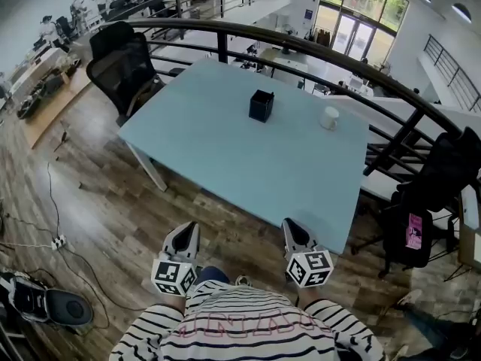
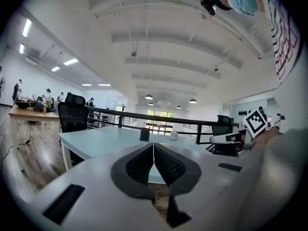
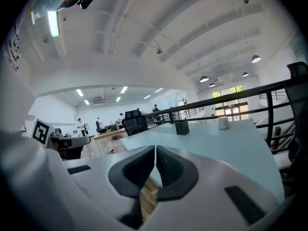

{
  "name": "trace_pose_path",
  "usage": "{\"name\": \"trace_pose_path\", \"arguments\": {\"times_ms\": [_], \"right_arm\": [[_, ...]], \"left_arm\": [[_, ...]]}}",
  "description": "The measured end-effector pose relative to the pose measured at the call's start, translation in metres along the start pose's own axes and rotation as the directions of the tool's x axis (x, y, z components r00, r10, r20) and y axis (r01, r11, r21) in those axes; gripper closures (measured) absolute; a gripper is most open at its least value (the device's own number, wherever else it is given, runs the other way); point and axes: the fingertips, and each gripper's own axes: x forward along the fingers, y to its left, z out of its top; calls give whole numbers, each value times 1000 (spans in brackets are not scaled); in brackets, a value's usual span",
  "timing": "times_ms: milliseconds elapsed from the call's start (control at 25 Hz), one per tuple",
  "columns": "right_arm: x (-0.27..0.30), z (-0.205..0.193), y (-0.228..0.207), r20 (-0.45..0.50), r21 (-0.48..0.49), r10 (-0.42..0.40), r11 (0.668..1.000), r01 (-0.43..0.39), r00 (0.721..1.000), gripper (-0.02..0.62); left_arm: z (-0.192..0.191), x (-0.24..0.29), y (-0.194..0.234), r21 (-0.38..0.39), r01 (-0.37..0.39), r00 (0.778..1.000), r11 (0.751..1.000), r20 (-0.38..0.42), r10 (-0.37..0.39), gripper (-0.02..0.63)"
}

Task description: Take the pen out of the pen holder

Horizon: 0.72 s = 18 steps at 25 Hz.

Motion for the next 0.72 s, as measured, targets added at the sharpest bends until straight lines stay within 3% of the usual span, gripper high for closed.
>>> {"name": "trace_pose_path", "arguments": {"times_ms": [360, 480, 600, 640, 720], "right_arm": [[37, 11, -7, 44, 43, 10, 999, -12, 999, 563], [60, 14, -7, 39, 53, -9, 999, 7, 999, 561], [88, 19, -9, 34, 60, -50, 997, 48, 998, 557], [99, 21, -9, 35, 66, -63, 996, 61, 997, 546], [119, 29, -9, 37, 75, -89, 993, 86, 995, 460]], "left_arm": [[-8, 38, 11, -30, 65, 998, 997, -12, -66, 576], [-8, 62, 25, -42, 117, 992, 992, -35, -118, 486], [-2, 92, 49, -36, 161, 985, 986, -51, -163, 483], [2, 102, 59, -35, 173, 983, 984, -55, -174, 479], [10, 122, 77, -30, 199, 978, 979, -60, -201, 476]]}}
